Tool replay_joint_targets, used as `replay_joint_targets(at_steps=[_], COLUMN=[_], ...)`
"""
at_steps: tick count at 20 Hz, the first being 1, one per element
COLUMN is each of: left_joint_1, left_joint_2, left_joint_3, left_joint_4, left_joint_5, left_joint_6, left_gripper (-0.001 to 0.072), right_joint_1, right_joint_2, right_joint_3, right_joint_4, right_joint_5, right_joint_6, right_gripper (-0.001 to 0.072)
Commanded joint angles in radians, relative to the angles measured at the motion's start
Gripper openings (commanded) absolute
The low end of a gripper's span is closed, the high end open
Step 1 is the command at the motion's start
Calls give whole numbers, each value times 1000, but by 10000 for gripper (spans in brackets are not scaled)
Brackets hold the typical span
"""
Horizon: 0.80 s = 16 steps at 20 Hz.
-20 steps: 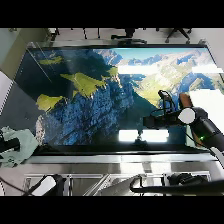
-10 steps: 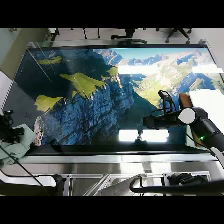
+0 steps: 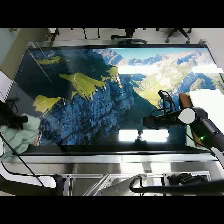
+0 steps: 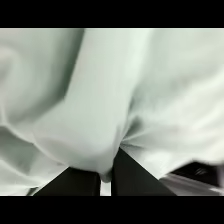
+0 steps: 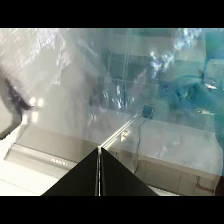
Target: Fold the shirts.
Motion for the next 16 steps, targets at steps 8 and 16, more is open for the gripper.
replay_joint_targets(at_steps=[8,16], left_joint_1=[-621,-951], left_joint_2=[339,108], left_joint_3=[198,84], left_joint_4=[-514,-514], left_joint_5=[86,243], left_joint_6=[-34,-108], left_gripper=[13,530], right_joint_1=[1,1], right_joint_2=[1,-3], right_joint_3=[0,0], right_joint_4=[0,0], right_joint_5=[0,-17], right_joint_6=[0,0], right_gripper=[20,21])
